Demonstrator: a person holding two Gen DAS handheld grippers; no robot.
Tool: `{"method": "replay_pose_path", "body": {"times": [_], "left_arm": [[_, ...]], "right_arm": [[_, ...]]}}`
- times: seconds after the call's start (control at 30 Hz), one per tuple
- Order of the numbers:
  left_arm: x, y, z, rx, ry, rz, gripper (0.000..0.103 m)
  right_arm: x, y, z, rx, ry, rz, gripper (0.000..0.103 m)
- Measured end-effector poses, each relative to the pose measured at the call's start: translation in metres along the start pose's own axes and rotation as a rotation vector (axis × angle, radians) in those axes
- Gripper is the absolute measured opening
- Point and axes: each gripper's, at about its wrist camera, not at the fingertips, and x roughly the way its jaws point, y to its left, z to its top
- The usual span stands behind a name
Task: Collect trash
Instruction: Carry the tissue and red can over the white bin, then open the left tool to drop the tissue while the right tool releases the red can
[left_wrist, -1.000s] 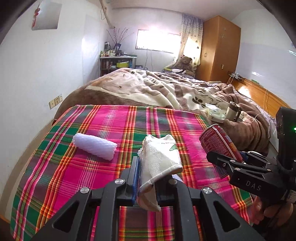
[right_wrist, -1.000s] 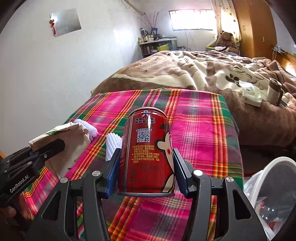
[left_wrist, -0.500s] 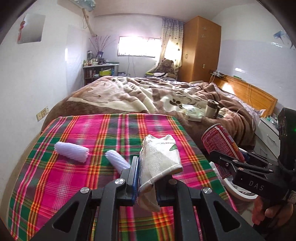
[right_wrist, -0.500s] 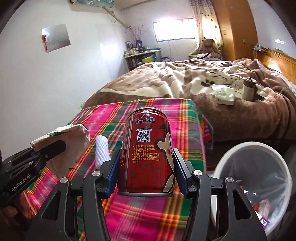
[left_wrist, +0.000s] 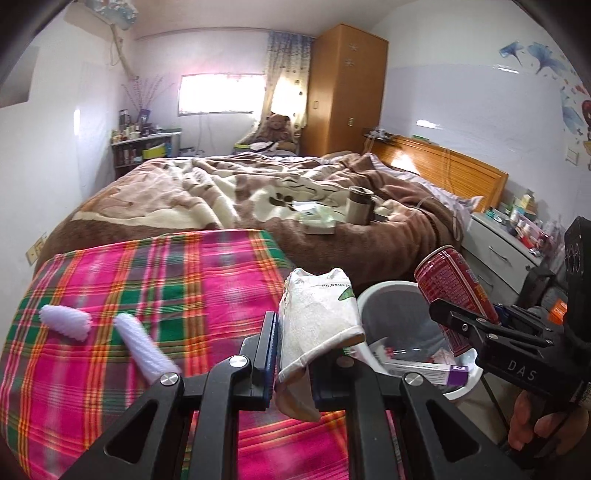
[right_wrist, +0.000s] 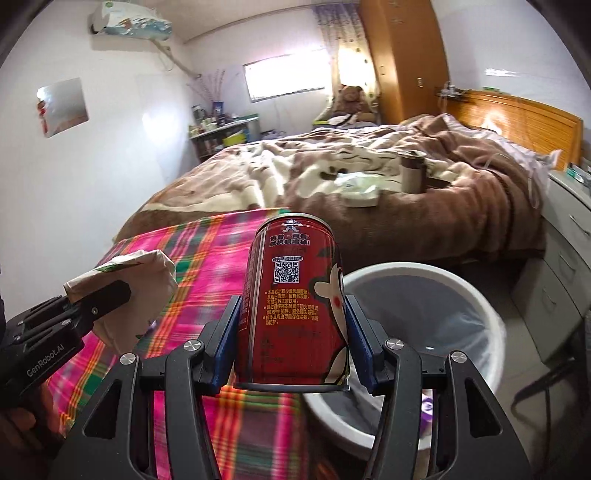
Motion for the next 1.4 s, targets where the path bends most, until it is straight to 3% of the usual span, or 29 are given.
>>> {"method": "replay_pose_path", "body": {"times": [0.2, 0.6, 1.2, 1.3, 1.37, 1.4], "left_arm": [[0.021, -0.034, 0.006, 0.041, 0.017, -0.059, 0.015], [0.062, -0.082, 0.005, 0.099, 0.087, -0.123, 0.015], [0.103, -0.117, -0.005, 0.142, 0.174, -0.148, 0.015], [0.103, -0.118, -0.005, 0.139, 0.177, -0.162, 0.026], [0.101, -0.117, -0.004, 0.135, 0.168, -0.170, 0.048], [0.099, -0.116, -0.004, 0.131, 0.162, -0.174, 0.049]], "right_arm": [[0.002, -0.029, -0.001, 0.047, 0.004, -0.090, 0.055], [-0.001, -0.068, -0.016, 0.121, 0.043, -0.165, 0.055], [0.016, -0.098, -0.029, 0.166, 0.122, -0.208, 0.055], [0.015, -0.098, -0.028, 0.156, 0.116, -0.214, 0.055], [0.014, -0.097, -0.027, 0.153, 0.110, -0.212, 0.056], [0.013, -0.098, -0.026, 0.152, 0.108, -0.215, 0.059]]}}
